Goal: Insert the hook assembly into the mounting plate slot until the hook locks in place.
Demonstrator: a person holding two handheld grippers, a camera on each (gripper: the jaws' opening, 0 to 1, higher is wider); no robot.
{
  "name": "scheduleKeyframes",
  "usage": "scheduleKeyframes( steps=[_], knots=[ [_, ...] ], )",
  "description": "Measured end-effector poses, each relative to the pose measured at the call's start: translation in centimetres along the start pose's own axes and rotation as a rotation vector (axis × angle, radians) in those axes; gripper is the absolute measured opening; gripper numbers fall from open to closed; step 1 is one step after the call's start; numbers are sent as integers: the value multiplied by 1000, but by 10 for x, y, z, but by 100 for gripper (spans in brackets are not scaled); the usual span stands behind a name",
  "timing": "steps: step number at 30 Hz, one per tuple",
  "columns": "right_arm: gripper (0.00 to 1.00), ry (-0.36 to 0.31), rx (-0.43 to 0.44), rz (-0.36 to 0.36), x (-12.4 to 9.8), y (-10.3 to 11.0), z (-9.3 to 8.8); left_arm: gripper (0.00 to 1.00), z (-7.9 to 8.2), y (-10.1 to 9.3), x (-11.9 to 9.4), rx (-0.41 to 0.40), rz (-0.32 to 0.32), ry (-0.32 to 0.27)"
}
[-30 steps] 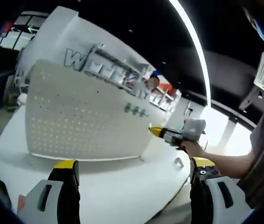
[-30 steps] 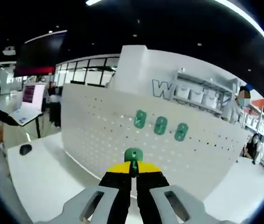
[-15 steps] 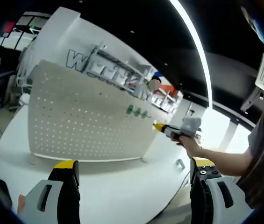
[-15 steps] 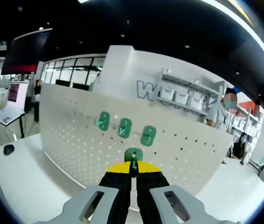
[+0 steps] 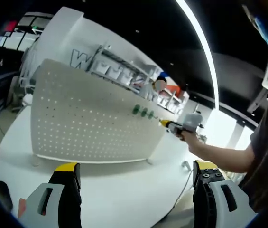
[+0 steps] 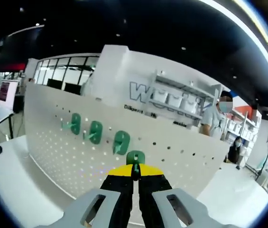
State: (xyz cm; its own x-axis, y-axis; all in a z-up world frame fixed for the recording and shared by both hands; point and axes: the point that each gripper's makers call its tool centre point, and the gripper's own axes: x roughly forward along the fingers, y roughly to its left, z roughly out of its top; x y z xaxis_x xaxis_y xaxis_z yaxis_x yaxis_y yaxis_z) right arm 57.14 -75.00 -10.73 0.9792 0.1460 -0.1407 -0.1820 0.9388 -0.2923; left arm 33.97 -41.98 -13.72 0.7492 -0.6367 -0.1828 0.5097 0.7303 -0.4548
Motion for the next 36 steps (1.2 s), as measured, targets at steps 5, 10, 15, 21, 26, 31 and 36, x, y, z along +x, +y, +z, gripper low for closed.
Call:
scheduleKeyframes(
  steps=[5,10,15,21,26,31,36],
  knots=[
    [0,-21,11,-21,8,-9,6,100,1,3,1,1,12,0],
    [0,-39,26,-38,15,-17,11,100,-4,6,-1,-11,26,3],
    [0,-64,43,-52,20,-21,16,100,-9,11,-3,-20,47,14],
    [0,-75,59,-61,23,-23,17,100,-4,14,-3,-21,56,3],
    [0,-81,79,-61,25,-25,15,100,-3,14,-3,-22,59,1],
    [0,-86,97,-58,28,-25,11,100,-5,15,-4,-26,65,7],
    [0,-91,119,-67,29,-25,9,100,-5,17,-4,-26,72,9]
  ],
)
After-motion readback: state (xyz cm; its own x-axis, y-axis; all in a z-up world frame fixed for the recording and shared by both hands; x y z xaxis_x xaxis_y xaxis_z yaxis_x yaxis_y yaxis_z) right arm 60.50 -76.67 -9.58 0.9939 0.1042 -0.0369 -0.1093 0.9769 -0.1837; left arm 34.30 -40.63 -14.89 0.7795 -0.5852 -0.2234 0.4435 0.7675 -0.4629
